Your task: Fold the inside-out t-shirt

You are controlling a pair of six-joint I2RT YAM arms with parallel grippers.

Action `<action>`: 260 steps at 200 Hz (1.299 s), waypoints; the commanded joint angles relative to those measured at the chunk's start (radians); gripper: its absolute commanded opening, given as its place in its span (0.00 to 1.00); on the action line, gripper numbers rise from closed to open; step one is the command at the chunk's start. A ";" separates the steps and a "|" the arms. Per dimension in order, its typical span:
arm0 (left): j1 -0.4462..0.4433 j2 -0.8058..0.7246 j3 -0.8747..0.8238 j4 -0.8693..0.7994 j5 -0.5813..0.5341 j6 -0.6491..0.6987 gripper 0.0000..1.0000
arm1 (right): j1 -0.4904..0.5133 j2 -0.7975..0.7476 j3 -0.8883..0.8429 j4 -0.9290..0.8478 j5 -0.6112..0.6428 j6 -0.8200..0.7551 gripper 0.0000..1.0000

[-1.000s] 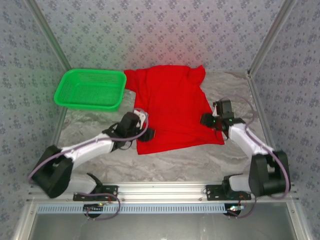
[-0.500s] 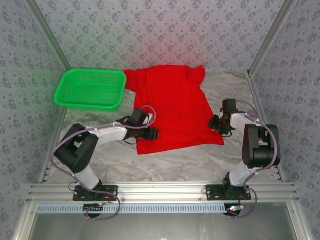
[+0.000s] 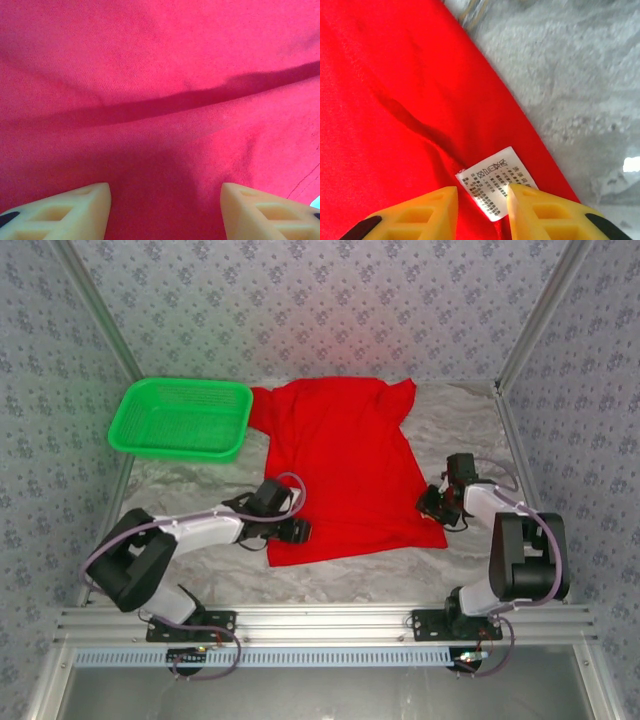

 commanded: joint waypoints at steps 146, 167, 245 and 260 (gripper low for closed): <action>-0.291 0.318 0.410 -0.055 -0.073 0.544 0.50 | 0.027 -0.180 0.080 -0.101 0.074 -0.090 0.40; -0.292 0.359 0.447 -0.085 -0.089 0.572 0.51 | 0.026 -0.179 0.072 -0.092 0.069 -0.091 0.40; -0.291 0.417 0.477 -0.122 -0.095 0.615 0.54 | 0.010 -0.193 0.046 -0.088 0.050 -0.094 0.40; -0.291 0.425 0.480 -0.120 -0.093 0.611 0.53 | 0.007 -0.195 0.043 -0.088 0.046 -0.095 0.41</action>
